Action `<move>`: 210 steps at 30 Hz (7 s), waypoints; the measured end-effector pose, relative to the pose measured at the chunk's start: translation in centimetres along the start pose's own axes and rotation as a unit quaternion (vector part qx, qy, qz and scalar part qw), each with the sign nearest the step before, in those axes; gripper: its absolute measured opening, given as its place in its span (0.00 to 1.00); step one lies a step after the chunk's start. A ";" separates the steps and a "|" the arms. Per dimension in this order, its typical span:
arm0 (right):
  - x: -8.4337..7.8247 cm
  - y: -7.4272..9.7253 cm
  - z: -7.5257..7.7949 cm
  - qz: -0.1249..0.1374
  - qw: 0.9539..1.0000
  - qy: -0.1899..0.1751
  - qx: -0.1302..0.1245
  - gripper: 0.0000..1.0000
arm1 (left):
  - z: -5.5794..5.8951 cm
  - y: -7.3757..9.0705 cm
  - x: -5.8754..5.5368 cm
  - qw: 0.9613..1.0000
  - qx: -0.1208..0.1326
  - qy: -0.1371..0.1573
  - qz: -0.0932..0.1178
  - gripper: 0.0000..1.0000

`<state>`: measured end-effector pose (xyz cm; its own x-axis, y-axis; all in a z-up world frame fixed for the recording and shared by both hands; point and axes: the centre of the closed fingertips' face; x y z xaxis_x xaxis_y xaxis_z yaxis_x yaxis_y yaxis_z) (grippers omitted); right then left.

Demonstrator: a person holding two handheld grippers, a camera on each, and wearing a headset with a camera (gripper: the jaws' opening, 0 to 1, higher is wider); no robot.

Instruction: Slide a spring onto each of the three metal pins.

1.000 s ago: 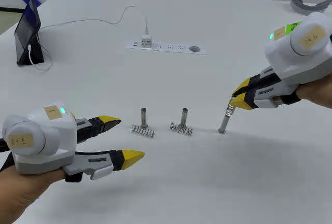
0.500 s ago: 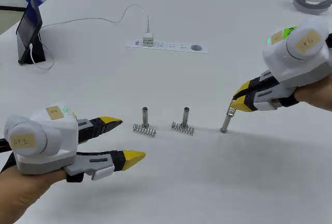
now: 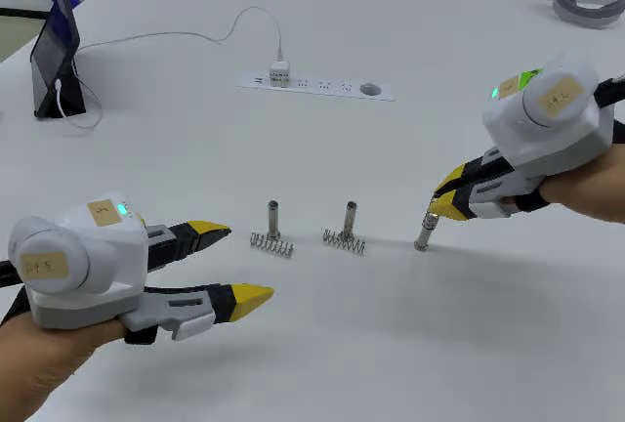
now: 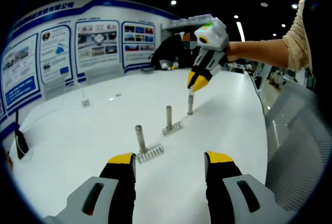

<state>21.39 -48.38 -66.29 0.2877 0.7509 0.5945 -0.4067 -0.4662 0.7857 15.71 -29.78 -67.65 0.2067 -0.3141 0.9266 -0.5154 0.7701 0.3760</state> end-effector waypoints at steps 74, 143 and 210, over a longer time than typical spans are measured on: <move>2.5 -4.7 -4.7 0.001 0.999 0.019 0.045 0.20 | 0.3 0.3 -0.2 1.000 0.002 0.002 -0.003 0.53; 2.9 -2.8 -9.9 -0.024 0.989 0.091 0.118 0.12 | 3.8 -3.1 2.1 0.997 -0.061 -0.049 -0.004 0.47; 9.3 0.8 -13.6 0.046 0.972 0.176 0.148 0.12 | 7.0 -4.1 2.8 0.988 -0.106 -0.111 0.002 0.11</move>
<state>11.91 -35.39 -62.47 -0.0735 0.7888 0.6102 -0.1353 -0.6141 0.7775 12.56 -37.70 -66.57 0.0062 -0.4064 0.9137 -0.3252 0.8632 0.3862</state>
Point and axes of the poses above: the centre of the closed fingertips' face, and the gripper's own axes: y roughly backward along the fingers, z roughly to its right, x roughly out of its top
